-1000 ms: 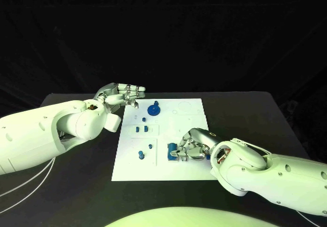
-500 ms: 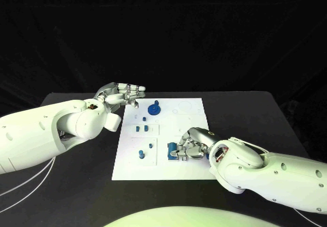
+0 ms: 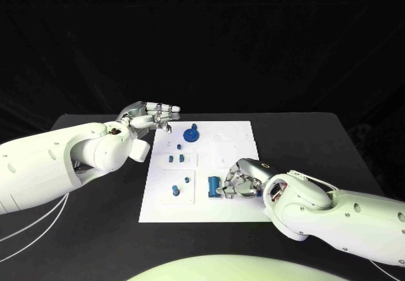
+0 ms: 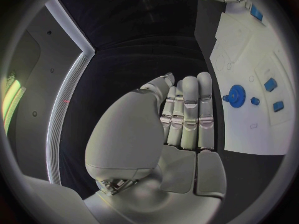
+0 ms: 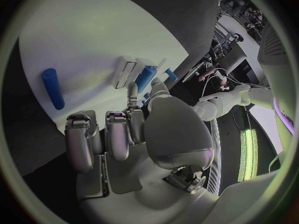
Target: Assemble the parts on the task board
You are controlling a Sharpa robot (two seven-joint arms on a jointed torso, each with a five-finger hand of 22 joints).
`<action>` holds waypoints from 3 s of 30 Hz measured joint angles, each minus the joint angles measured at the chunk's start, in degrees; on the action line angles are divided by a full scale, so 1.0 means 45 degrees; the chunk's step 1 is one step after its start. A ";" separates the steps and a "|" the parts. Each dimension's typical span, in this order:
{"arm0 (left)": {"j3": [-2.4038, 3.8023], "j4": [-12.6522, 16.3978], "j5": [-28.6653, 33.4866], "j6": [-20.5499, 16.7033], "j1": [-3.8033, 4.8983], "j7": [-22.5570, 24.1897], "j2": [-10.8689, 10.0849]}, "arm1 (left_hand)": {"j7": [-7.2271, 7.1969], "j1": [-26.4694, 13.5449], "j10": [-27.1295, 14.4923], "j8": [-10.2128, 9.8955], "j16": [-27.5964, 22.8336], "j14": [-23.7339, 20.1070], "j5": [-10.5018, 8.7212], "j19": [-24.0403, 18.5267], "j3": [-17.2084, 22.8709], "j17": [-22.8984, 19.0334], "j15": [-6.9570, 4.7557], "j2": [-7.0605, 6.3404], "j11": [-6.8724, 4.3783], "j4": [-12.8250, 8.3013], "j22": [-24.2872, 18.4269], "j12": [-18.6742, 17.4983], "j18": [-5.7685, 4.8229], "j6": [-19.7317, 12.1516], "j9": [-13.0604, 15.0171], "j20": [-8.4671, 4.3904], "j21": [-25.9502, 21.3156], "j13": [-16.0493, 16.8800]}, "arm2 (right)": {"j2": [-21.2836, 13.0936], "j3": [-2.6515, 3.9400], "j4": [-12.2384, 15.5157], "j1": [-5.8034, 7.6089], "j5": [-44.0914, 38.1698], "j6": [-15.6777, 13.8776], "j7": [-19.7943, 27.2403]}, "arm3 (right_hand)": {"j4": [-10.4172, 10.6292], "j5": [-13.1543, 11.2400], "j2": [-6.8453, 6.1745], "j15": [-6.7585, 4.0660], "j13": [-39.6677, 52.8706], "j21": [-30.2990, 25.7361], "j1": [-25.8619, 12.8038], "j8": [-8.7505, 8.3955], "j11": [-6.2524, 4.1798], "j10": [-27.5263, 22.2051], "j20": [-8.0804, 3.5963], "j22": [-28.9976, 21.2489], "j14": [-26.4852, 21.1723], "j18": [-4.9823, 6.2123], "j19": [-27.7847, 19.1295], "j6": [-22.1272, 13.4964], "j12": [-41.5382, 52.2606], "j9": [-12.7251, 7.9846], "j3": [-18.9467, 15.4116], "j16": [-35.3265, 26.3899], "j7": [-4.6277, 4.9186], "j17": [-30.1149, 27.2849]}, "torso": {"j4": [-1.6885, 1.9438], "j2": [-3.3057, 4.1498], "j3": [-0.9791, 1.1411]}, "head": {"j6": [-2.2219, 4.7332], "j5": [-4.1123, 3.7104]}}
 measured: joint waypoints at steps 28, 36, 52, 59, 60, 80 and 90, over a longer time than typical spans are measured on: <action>-0.0012 0.0008 0.0003 0.0001 -0.0001 -0.0002 0.0022 | 0.0000 0.0000 0.0001 0.0000 0.0000 0.0000 0.0000 0.0000 0.0000 0.0002 0.0000 0.0000 0.0000 0.0000 -0.0017 0.0053 -0.0001 0.0000 -0.0011 0.0000 0.0001 -0.0003 | -0.2591 0.0006 0.0779 0.0188 0.0152 -0.0557 0.0631 | -0.0371 -0.0320 0.0380 0.0053 0.1481 0.0000 0.1105 -0.0888 0.0193 -0.0316 0.0000 -0.0004 -0.0046 -0.0001 0.0000 -0.0481 -0.0777 -0.0483 0.0268 0.0000 0.0253 0.0008 | -0.0066 -0.0038 -0.0016 | 0.0137 -0.0405; -0.0016 0.0012 0.0004 0.0017 -0.0006 -0.0002 0.0048 | 0.0000 0.0000 0.0001 0.0000 0.0000 0.0000 0.0000 0.0000 0.0000 -0.0010 0.0000 0.0000 0.0000 0.0000 -0.0029 0.0053 -0.0001 0.0000 -0.0010 0.0000 -0.0046 0.0013 | -0.2982 -0.0064 0.0551 -0.0054 -0.0286 -0.0979 0.0672 | -0.0367 -0.0199 0.0413 0.0097 0.1487 0.0000 0.1137 -0.0992 0.0214 -0.0338 0.0000 -0.0004 -0.0002 0.0000 0.0000 -0.0347 -0.0776 -0.0623 0.0264 0.0000 0.0262 0.0007 | -0.0134 -0.0051 -0.0013 | 0.0159 -0.0542; -0.0021 0.0005 0.0004 0.0064 -0.0014 -0.0008 0.0076 | 0.0000 0.0000 0.0001 0.0000 0.0000 0.0000 0.0000 0.0000 0.0000 -0.0009 0.0000 0.0000 0.0000 0.0000 -0.0028 0.0053 -0.0001 0.0000 -0.0010 0.0000 -0.0045 0.0011 | -0.2741 -0.0089 0.0178 -0.0278 -0.0906 -0.1044 0.0235 | -0.0103 -0.0146 0.0273 0.0096 0.1469 -0.0001 0.0997 -0.1041 0.0217 -0.0339 0.0000 -0.0006 -0.0002 0.0000 0.0000 -0.0068 -0.0776 -0.0680 0.0142 0.0000 0.0210 0.0004 | -0.0143 -0.0045 0.0010 | 0.0100 -0.0521; -0.0023 0.0016 0.0004 0.0078 -0.0016 -0.0018 0.0055 | 0.0000 0.0000 0.0001 0.0000 0.0000 0.0000 0.0000 0.0000 0.0000 -0.0008 0.0000 0.0000 0.0000 0.0000 -0.0028 0.0103 -0.0001 0.0000 -0.0009 0.0000 -0.0045 0.0010 | -0.2410 -0.0098 -0.0039 -0.0469 -0.0931 -0.0854 0.0108 | -0.0068 -0.0099 0.0273 0.0096 0.1466 0.0000 0.0997 -0.1041 0.0218 -0.0339 0.0001 -0.0007 -0.0002 -0.0001 0.0000 -0.0068 -0.0776 -0.0680 0.0108 0.0000 0.0210 0.0003 | -0.0143 -0.0043 0.0002 | 0.0046 -0.0485; -0.0023 0.0019 0.0005 0.0080 -0.0016 -0.0020 0.0051 | 0.0000 0.0000 0.0001 0.0000 0.0000 0.0000 0.0000 0.0000 0.0000 -0.0008 0.0000 0.0000 0.0000 0.0000 -0.0028 0.0103 -0.0001 0.0000 -0.0009 0.0000 -0.0045 0.0010 | -0.2377 -0.0098 -0.0074 -0.0492 -0.0932 -0.0811 0.0094 | -0.0068 -0.0099 0.0273 0.0096 0.1466 0.0000 0.0997 -0.1041 0.0218 -0.0339 0.0001 -0.0007 -0.0002 0.0000 0.0000 -0.0067 -0.0776 -0.0680 0.0108 0.0000 0.0210 0.0003 | -0.0143 -0.0043 0.0004 | 0.0042 -0.0485; -0.0023 0.0073 0.0005 0.0082 -0.0016 -0.0025 -0.0023 | 0.0000 0.0000 0.0001 0.0000 0.0000 0.0000 0.0000 0.0000 0.0000 -0.0007 0.0000 0.0000 -0.0001 0.0000 -0.0038 0.0103 -0.0001 0.0000 -0.0008 0.0000 -0.0044 0.0008 | -0.1714 0.0024 -0.0375 -0.0597 -0.1611 -0.0190 -0.0109 | -0.0919 -0.0872 -0.0111 0.0098 0.1657 0.0000 0.2033 -0.1280 0.0140 -0.0353 0.0001 0.0003 -0.0001 0.0000 0.0000 0.0204 -0.0949 -0.0646 0.1144 0.0000 0.0077 0.0001 | -0.0150 -0.0067 -0.0002 | -0.0060 -0.0409; -0.0023 0.0093 0.0006 0.0080 -0.0016 -0.0024 -0.0064 | 0.0000 0.0000 -0.0046 0.0000 0.0000 0.0000 0.0000 0.0000 0.0000 -0.0006 0.0000 0.0000 0.0047 0.0000 -0.0037 0.0102 0.0000 0.0000 -0.0008 0.0000 -0.0044 0.0020 | -0.1558 0.0079 -0.0216 -0.0563 -0.2572 0.0518 -0.0413 | -0.1302 -0.0337 -0.0643 0.0097 0.1858 0.0000 0.2565 -0.1579 0.0145 -0.0547 0.0001 0.0002 -0.0002 0.0000 0.0000 0.0265 -0.1423 -0.0652 0.1876 -0.0050 0.0197 -0.0001 | -0.0154 -0.0068 -0.0006 | -0.0098 -0.0366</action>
